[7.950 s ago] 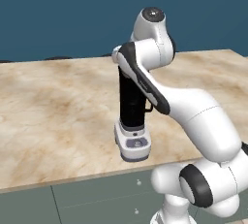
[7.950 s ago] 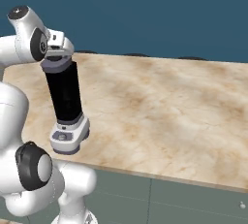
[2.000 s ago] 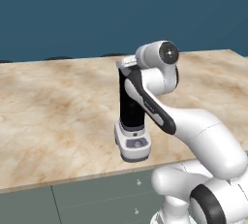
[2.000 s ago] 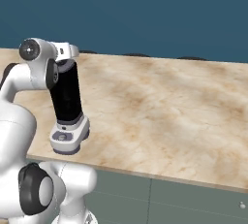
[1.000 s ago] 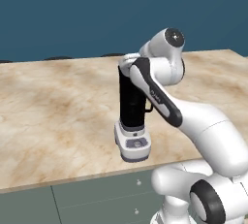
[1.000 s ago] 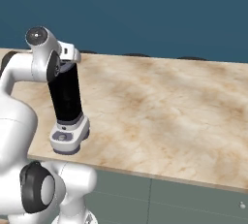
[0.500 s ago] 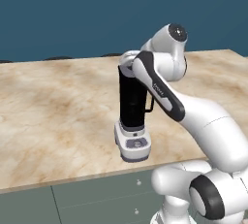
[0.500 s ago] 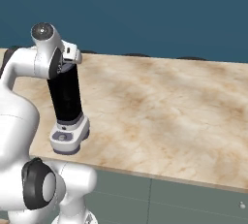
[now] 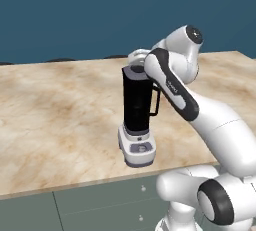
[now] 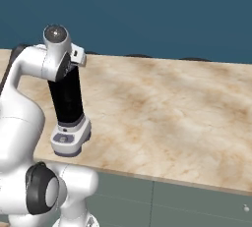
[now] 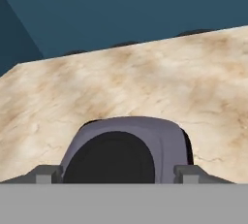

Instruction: Close the lid blender by securely placing the lid on top.

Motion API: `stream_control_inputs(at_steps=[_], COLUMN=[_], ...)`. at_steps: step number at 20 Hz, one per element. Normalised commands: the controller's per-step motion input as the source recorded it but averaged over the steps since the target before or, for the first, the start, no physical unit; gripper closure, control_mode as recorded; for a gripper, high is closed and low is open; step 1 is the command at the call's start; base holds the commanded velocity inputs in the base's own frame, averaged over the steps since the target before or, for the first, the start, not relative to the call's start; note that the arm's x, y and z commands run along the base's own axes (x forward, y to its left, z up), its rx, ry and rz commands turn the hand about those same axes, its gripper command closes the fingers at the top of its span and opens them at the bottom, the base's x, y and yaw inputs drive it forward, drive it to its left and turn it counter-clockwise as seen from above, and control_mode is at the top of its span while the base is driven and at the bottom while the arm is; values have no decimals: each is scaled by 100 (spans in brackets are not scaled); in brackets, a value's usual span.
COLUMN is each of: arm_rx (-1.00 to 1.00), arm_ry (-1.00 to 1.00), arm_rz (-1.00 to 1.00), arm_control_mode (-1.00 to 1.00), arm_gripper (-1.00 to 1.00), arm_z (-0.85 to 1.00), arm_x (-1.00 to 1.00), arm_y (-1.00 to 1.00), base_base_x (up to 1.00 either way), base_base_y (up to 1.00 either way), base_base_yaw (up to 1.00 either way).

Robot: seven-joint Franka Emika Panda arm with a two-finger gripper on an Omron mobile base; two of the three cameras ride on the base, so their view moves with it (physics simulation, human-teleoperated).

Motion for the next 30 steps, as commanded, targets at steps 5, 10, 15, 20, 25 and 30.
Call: stream_control_inputs(at_steps=[5, 10, 15, 20, 25, 30], arm_rx=[18, 13, 8, 6, 7, 9], arm_ry=[0, 7, 12, 12, 0, 0], arm_rz=[0, 0, -4, -3, 0, 0], arm_control_mode=[-100, -100, -100, -100, -100, -100], arm_gripper=[-100, -100, -100, -100, -100, -100], arm_z=[-98, -28, 22, 2, 0, 0], arm_x=[-7, -1, -24, -23, -31, -46], arm_y=[0, 0, -20, -21, -18, -19], base_base_x=[0, 0, 0, 0, 0, 0], base_base_y=[0, 0, 0, 0, 0, 0], base_base_yaw=[0, 0, 0, 0, 0, 0])
